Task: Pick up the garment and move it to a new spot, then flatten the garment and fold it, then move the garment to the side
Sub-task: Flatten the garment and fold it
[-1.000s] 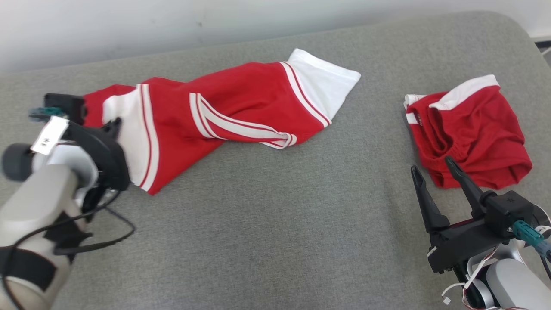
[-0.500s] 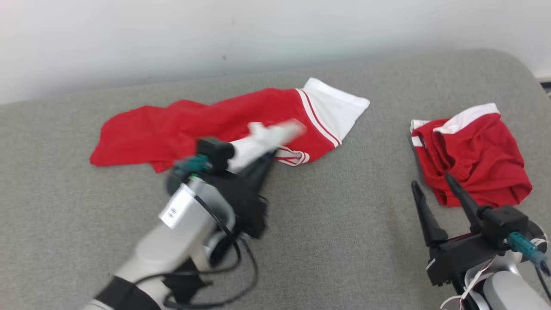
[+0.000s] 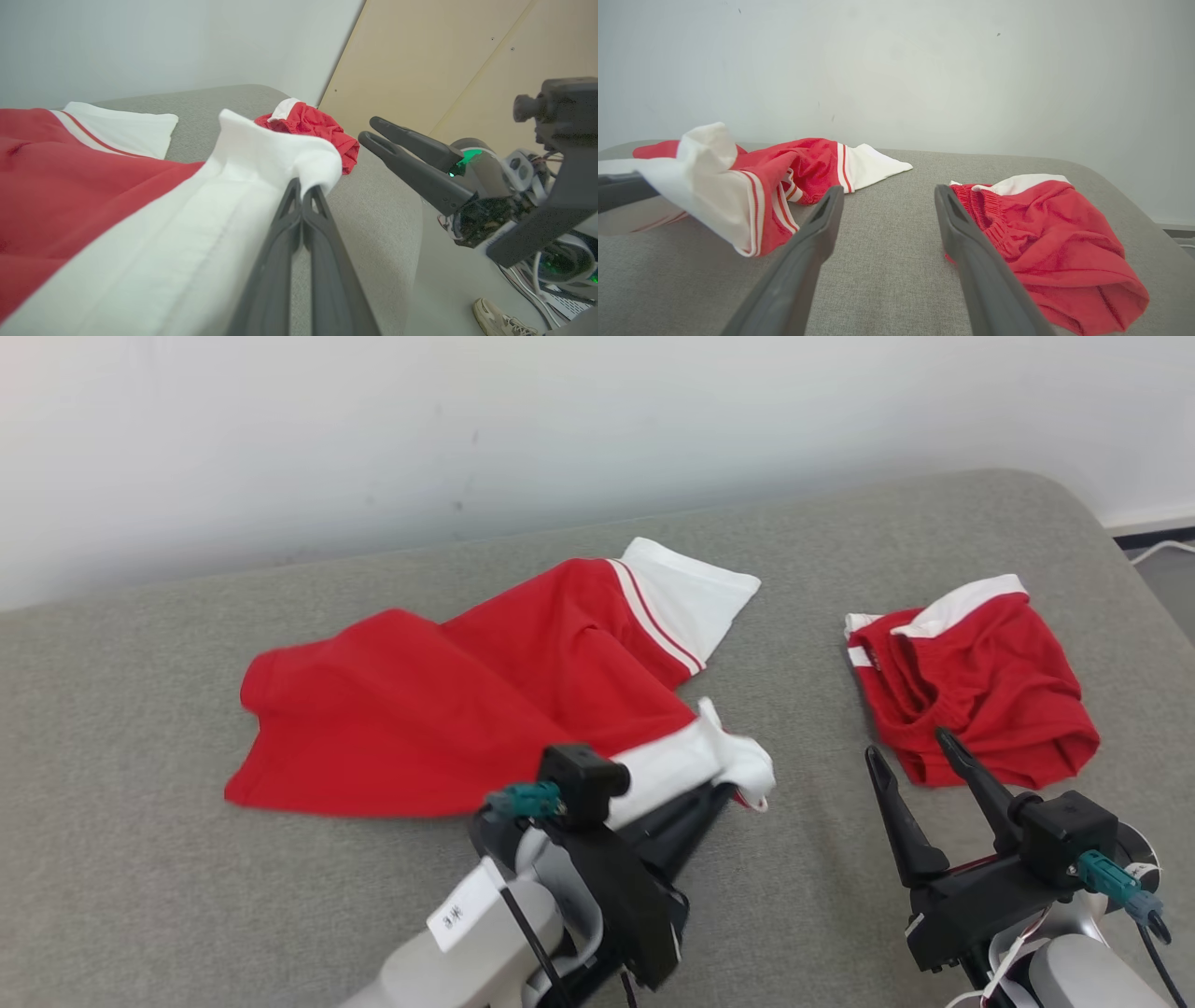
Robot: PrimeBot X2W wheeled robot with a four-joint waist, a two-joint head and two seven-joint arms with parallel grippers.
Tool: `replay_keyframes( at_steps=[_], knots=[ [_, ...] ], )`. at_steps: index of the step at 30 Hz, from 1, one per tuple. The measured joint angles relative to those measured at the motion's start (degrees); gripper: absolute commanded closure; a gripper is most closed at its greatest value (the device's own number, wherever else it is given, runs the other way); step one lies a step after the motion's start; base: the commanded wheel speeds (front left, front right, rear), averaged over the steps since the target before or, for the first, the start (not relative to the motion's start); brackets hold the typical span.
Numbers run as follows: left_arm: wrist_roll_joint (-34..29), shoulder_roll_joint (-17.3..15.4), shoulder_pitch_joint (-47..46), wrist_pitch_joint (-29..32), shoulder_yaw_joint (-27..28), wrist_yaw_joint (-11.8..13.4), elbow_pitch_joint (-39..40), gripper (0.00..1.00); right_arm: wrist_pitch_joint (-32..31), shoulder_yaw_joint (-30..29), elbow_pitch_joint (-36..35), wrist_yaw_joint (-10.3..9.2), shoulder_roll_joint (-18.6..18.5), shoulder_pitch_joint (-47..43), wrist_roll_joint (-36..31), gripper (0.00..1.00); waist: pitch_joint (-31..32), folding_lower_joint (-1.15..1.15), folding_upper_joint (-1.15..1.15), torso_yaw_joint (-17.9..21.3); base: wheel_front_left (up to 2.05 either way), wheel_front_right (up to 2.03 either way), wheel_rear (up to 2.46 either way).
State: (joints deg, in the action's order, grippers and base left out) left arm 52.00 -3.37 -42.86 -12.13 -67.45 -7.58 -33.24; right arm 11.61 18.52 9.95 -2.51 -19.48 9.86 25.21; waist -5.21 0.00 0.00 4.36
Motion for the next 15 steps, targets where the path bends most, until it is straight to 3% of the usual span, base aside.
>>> replay_keyframes(
  at_steps=[4,11,12,13,15],
  knots=[
    [-0.21,0.42,0.68,0.09,-1.96,0.23,1.44,1.0,0.0,0.0,-0.46,0.01,0.0,0.01,0.0,0.0,-0.34,0.0,0.0,1.46,0.0,0.0,0.0],
    [0.27,0.69,1.93,2.26,-4.22,0.48,-3.19,1.0,0.0,0.3,-0.88,0.15,0.49,0.63,0.0,0.0,-1.93,0.0,0.0,3.32,0.0,0.0,0.0],
    [0.32,0.64,2.57,2.61,-4.64,0.48,-3.43,0.65,0.0,0.2,-0.88,0.15,0.48,0.68,0.0,0.0,-2.17,0.0,0.0,3.48,0.0,0.0,0.0],
    [0.36,0.64,3.19,2.7,-4.99,0.48,-3.42,0.0,0.0,0.01,-0.89,0.15,0.46,0.69,0.0,0.0,-2.39,0.0,0.0,3.6,0.0,0.0,0.0],
    [0.48,0.49,3.98,3.21,-5.57,0.48,-1.88,0.0,0.01,-0.53,-0.87,0.0,0.3,0.68,0.0,0.0,-2.78,0.0,0.0,3.62,0.0,0.0,0.0]
  ],
)
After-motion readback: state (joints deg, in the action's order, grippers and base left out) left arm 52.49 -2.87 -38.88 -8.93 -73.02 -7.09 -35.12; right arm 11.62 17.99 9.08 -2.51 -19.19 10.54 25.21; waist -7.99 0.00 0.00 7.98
